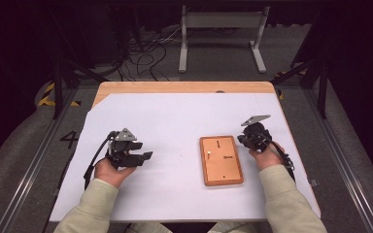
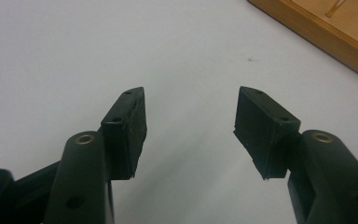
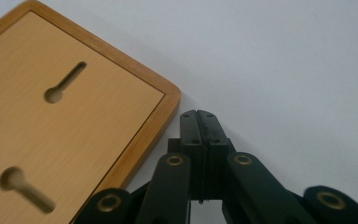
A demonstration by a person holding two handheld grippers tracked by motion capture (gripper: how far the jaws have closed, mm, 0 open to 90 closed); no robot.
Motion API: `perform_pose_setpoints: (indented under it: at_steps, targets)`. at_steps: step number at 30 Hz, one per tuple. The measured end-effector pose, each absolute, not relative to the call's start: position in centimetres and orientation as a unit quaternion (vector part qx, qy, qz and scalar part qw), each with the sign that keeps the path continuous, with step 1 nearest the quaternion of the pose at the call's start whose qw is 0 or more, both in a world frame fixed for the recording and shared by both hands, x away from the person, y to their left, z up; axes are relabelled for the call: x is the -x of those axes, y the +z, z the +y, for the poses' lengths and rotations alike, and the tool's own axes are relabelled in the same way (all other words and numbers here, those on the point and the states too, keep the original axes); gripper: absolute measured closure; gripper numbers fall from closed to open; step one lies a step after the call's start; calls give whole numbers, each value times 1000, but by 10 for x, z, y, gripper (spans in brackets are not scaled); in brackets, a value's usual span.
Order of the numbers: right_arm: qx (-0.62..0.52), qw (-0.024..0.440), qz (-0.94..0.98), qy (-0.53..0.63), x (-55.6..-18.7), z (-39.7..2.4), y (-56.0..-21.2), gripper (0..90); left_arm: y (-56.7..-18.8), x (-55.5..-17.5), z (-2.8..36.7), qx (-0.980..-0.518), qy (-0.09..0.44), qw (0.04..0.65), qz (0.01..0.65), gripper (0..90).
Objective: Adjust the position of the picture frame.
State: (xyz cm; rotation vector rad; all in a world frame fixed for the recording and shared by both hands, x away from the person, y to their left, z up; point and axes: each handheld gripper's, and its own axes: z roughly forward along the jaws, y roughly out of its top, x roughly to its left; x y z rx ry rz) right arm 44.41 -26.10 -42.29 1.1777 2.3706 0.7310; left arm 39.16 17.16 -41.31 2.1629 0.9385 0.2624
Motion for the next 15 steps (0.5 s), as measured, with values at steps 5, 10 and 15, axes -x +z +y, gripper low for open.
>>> perform_pose_setpoints:
  at_steps: [5,10,15]
  targets:
    - [-422,193,849,254,-456,-256,-430,900,-414,-393,173,-844,103,375,369,420]
    - [-424,188,851,247,-461,-251,-432,900,-415,-393,173,-843,101,376,371,420]
    - [-432,195,848,238,-464,-245,-432,900,-415,-393,173,-844,102,375,370,421]
